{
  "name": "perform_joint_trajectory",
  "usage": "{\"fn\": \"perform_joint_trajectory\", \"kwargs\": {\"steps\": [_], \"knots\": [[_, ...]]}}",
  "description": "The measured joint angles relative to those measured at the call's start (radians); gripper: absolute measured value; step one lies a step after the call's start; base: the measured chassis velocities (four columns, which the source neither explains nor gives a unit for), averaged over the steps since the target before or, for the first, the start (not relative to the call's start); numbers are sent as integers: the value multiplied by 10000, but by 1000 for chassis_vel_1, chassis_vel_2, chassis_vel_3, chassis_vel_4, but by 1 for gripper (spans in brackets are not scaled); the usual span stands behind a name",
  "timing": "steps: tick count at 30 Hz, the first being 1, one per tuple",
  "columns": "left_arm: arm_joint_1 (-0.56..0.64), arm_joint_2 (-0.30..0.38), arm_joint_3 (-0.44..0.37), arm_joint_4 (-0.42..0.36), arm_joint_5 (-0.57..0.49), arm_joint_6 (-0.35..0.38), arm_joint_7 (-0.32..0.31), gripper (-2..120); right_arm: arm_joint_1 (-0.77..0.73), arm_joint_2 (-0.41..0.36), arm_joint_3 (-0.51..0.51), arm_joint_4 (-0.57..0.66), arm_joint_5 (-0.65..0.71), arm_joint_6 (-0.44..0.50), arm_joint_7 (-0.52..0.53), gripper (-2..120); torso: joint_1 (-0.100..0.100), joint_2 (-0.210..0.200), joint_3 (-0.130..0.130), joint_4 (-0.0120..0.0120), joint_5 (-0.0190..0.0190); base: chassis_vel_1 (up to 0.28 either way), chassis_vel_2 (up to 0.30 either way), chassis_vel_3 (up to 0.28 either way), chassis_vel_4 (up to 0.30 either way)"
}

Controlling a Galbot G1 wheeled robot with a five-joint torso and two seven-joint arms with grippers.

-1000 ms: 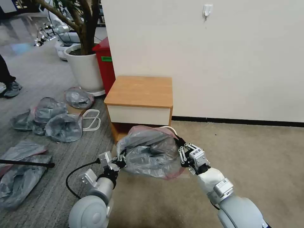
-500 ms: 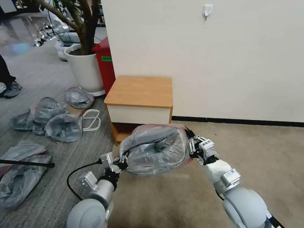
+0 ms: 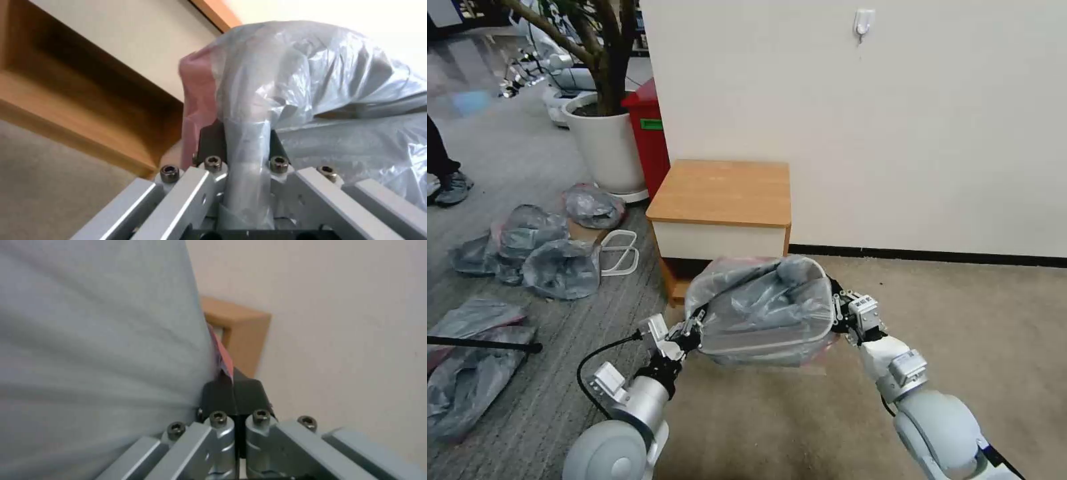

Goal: Pick up the garbage bag from the table and place it over the trash can.

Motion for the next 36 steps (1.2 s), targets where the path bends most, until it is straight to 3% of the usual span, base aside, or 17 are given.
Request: {"fn": "perform_joint_trajectory", "kwargs": {"steps": [9,18,23,28,30,36], "knots": [[-11,-33,-44,-289,-809,47,-116,7,168,-46,-45,-829,-299,138,-18,0,0,0,0,0,1,0,0,0,0],[-104,-59,-99,-318,-828,94,-442,8,79,-61,-51,-1052,-570,235,-125,0,1,0,0,0,1,0,0,0,0],[-309,-93,-308,-112,-428,285,-1270,3,-279,65,133,-498,-298,211,-371,17,1,-1,-1,0,-1,0,0,0,0],[-403,-90,-441,10,-394,335,-1636,3,-578,145,263,41,-118,340,-495,32,1,0,-1,1,-2,0,0,0,0],[-510,-109,-516,57,-356,487,-2110,3,-1053,265,674,593,18,739,-842,51,0,0,0,1,-1,0,0,0,0],[-509,-17,-502,74,317,784,-2487,3,-1559,431,1271,1490,885,1427,-570,69,1,0,-1,-2,0,0,0,0,0]]}}
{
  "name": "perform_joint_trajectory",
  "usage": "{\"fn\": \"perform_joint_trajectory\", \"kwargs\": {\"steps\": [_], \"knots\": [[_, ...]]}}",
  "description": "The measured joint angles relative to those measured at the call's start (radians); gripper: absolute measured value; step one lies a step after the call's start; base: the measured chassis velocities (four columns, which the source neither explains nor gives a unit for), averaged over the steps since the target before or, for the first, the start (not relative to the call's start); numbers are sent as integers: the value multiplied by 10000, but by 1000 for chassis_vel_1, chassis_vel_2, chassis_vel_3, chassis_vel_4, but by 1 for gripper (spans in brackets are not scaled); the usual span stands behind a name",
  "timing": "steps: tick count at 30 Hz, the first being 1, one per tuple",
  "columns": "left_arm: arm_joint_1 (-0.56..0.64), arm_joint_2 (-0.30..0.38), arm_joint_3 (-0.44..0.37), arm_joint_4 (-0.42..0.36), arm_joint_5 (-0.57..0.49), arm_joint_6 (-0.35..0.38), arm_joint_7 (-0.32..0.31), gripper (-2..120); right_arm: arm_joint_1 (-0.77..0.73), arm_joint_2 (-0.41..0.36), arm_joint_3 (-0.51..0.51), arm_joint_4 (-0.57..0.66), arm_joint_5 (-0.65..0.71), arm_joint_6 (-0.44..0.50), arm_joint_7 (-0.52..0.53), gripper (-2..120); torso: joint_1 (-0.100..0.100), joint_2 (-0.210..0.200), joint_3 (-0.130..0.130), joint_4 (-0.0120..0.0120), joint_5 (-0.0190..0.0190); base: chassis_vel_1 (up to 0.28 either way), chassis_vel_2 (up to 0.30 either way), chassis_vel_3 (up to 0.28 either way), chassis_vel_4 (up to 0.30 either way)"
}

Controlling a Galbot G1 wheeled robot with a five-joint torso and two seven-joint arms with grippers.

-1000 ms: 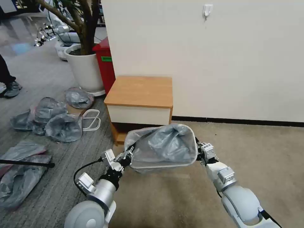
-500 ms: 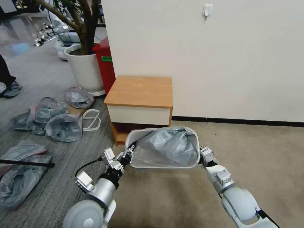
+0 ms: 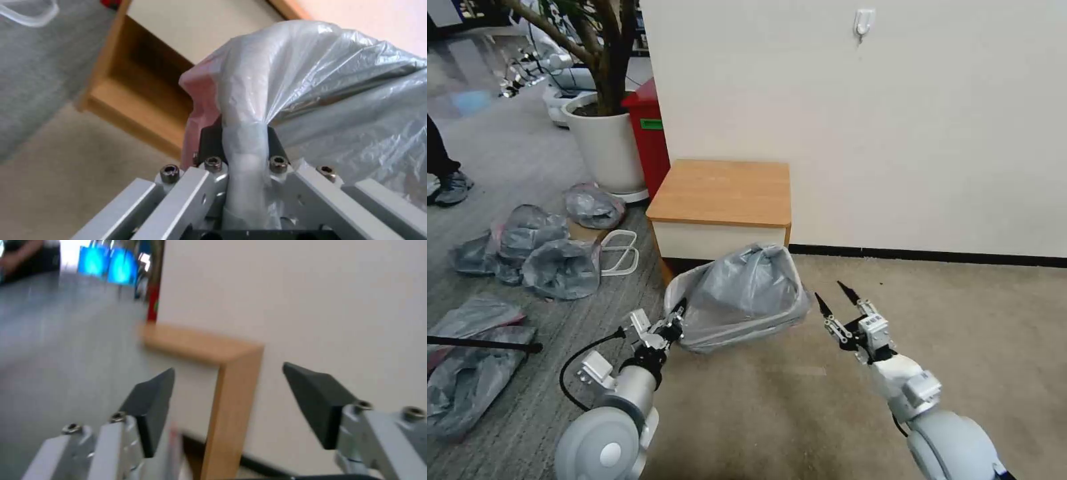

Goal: Pick up the garbage bag from the table and place it over the trash can.

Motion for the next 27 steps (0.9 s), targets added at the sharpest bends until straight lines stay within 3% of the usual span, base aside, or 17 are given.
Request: {"fn": "perform_joint_trajectory", "kwargs": {"steps": [4,7,12,15,20,23,27], "knots": [[49,161,143,8,1163,277,-56,3,44,-128,82,1101,546,17,423,82,0,0,0,1,-1,0,0,0,0],[82,365,591,94,2652,753,-74,3,224,-726,-512,2320,413,-1121,653,85,0,0,0,2,0,0,0,0,0],[78,457,1134,166,3590,957,-40,3,416,-1472,-1674,2615,-291,-2324,940,71,0,0,0,3,0,0,0,0,0],[182,554,1540,151,4798,1056,13,3,793,-2005,-2794,2715,-1023,-3615,1152,54,0,0,0,2,1,0,0,0,0],[286,522,1818,151,5519,1071,38,3,1347,-2296,-3686,2767,-1209,-5013,1249,41,0,0,0,3,2,0,0,0,0],[335,378,2014,142,5994,1073,47,3,1868,-2399,-4360,2702,-1435,-6118,1127,25,0,0,0,2,1,0,0,0,0],[368,331,2149,130,6360,1073,51,3,2153,-2414,-4859,2565,-1639,-6672,984,13,0,0,0,1,1,0,0,0,0]]}}
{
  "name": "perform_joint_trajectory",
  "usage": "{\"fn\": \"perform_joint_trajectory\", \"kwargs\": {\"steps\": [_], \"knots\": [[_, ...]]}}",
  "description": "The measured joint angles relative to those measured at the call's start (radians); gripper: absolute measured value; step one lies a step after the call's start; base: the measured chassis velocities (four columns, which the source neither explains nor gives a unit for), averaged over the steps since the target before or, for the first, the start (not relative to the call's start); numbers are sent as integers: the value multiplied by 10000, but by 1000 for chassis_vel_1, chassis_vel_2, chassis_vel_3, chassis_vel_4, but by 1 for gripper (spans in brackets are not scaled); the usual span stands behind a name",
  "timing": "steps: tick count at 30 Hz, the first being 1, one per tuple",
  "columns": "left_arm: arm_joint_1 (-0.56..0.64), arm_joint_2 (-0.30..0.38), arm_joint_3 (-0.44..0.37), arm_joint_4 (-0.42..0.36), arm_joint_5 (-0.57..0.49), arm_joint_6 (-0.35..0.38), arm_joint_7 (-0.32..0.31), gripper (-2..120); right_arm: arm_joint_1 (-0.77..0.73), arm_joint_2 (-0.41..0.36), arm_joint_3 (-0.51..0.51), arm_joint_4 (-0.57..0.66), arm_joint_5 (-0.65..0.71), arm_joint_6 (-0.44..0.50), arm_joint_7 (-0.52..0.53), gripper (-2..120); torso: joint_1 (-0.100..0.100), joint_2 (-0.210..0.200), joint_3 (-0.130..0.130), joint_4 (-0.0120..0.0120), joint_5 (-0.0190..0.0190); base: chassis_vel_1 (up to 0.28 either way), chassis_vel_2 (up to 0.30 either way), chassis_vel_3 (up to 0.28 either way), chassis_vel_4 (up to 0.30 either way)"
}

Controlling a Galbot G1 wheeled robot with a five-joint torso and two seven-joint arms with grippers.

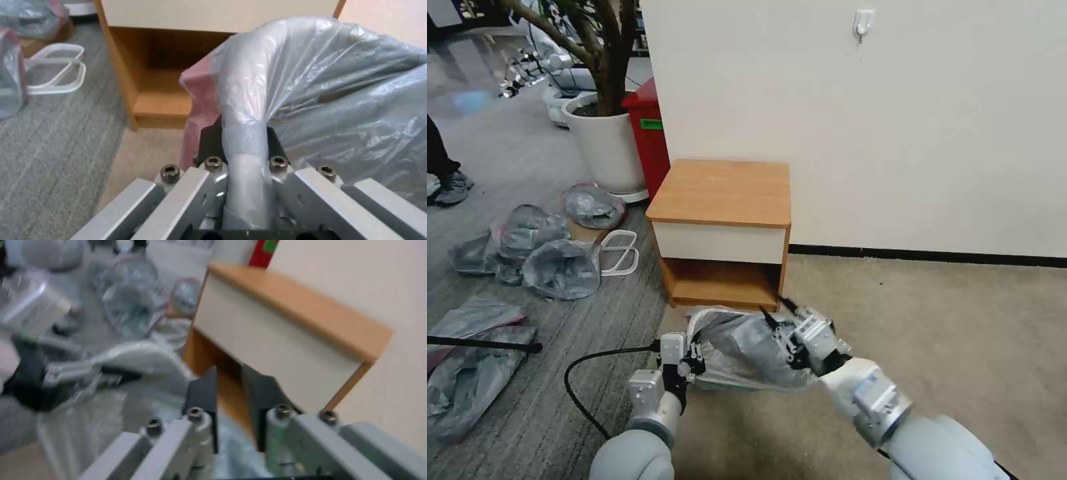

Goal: Pick up the garbage bag from the table and place it over the trash can.

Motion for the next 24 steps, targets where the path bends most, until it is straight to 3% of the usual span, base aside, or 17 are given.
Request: {"fn": "perform_joint_trajectory", "kwargs": {"steps": [4,13,24], "knots": [[70,-33,50,5,267,0,14,3,198,-36,-459,-261,-482,-405,-414,0,0,1,0,-1,-1,0,0,0,0],[244,-157,253,-39,799,-88,145,3,1006,47,-1111,-1257,-1244,-816,-989,0,0,0,0,1,0,0,0,0,0],[459,-260,719,-223,1246,-258,171,3,1199,-86,-1113,-2211,-1546,-892,-1347,0,0,0,0,0,0,0,0,0,0]]}}
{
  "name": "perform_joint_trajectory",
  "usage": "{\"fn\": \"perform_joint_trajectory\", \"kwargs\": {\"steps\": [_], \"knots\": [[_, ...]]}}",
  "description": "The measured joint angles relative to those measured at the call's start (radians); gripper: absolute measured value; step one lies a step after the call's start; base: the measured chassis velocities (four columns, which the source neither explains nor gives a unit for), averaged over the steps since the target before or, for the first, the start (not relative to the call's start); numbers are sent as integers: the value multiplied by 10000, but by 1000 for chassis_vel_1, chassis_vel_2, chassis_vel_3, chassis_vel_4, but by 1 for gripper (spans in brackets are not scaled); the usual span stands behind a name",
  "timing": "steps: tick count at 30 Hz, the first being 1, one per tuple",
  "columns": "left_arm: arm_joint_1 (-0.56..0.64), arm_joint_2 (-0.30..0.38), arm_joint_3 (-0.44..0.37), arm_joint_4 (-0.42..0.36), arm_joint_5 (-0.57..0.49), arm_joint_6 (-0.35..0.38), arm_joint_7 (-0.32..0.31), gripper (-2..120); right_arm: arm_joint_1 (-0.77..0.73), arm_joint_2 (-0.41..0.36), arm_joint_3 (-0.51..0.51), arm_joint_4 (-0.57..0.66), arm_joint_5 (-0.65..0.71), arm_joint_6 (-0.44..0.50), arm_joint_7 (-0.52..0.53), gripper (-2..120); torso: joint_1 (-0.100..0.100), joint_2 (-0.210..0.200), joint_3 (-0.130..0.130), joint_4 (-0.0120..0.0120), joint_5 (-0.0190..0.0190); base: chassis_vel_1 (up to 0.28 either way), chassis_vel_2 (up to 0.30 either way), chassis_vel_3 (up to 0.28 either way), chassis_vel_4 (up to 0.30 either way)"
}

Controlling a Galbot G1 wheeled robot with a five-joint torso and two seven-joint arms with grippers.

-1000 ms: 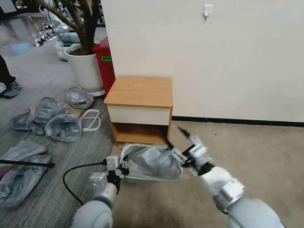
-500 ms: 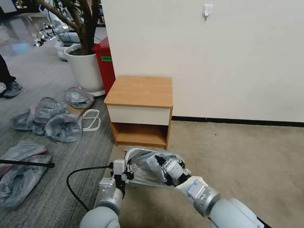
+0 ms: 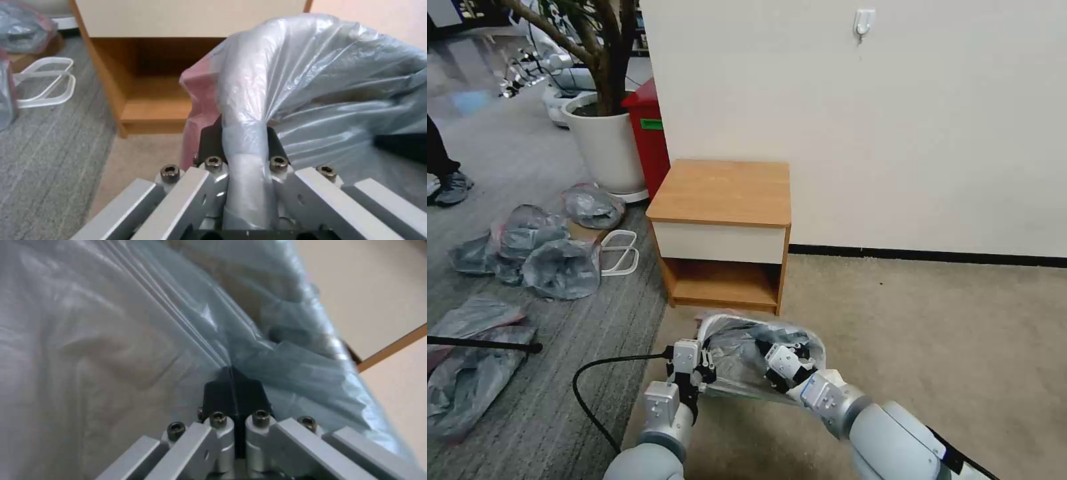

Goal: Pick up the garbage bag from the table and place it over the trash can.

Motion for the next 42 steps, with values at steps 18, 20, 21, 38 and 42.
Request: {"fn": "perform_joint_trajectory", "kwargs": {"steps": [18,20,21,38,42], "knots": [[257,-172,547,-434,-146,86,-39,3,221,119,-229,-1087,-474,162,-251,0,0,0,0,0,-1,0,0,0,0],[280,-183,557,-480,-198,113,-44,3,241,124,-237,-1153,-473,174,-260,0,0,1,0,0,-1,0,0,0,0],[306,-198,567,-530,-248,139,-48,3,251,136,-248,-1246,-484,190,-268,0,0,1,0,0,-1,0,0,0,0],[-322,-245,-604,264,-2269,602,-744,3,-1748,-428,1628,1256,143,849,-302,0,-1,1,0,0,-2,0,0,0,0],[-691,-210,-1153,629,-3637,963,-948,3,-3208,-177,3323,2176,695,1966,-259,0,-1,1,0,2,-1,0,0,0,0]]}}
